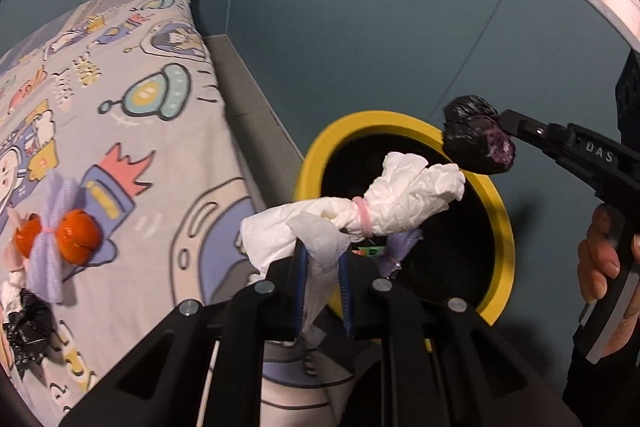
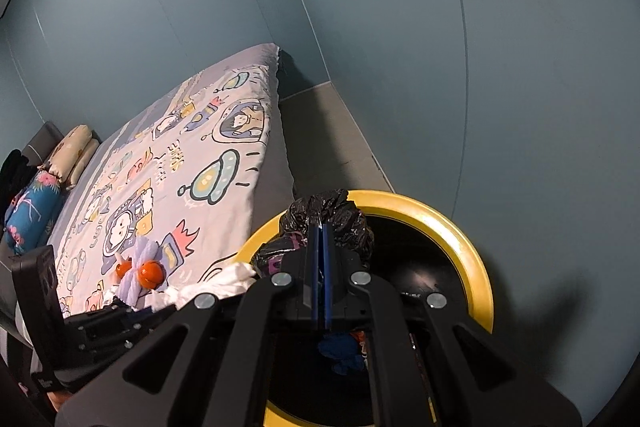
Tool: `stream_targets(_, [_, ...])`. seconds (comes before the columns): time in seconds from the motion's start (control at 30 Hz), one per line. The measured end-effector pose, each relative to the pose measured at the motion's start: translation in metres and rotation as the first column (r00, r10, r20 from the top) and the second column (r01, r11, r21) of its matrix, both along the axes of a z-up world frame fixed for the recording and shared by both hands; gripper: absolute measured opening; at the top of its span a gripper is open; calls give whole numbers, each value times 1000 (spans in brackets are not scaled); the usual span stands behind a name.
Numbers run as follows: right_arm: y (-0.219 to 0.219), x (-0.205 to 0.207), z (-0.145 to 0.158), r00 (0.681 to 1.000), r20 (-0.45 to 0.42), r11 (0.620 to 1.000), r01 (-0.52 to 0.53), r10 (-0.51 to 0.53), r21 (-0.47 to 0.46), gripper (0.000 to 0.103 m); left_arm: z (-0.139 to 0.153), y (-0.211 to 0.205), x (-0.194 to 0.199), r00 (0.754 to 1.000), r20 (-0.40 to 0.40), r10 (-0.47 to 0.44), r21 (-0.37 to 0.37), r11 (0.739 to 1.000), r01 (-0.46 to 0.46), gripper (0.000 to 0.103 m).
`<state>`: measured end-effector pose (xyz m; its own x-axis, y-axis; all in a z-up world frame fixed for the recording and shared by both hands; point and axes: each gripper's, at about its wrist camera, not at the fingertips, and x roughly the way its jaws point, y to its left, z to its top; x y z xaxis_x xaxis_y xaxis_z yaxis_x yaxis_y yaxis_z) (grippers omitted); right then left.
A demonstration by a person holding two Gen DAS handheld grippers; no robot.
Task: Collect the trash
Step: 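Carry the white tissue bundle and black bag over the bin with both tools, then open both tools to drop the tissue bundle and black bag into the bin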
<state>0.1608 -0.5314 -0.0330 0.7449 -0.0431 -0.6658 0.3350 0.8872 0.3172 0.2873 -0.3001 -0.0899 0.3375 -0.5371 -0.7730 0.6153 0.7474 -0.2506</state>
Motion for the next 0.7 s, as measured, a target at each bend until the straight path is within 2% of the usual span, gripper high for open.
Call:
stream_targets(0.2, [-7, 2, -6, 1000, -7, 1000, 3, -3, 18, 1, -7, -22, -8, 999, -7, -47, 16, 999, 48, 14])
stream_targets(0.7, [-17, 6, -16, 999, -19, 998, 29, -28, 52, 1, -23, -39, -24, 994, -41, -100, 28, 994, 102, 14])
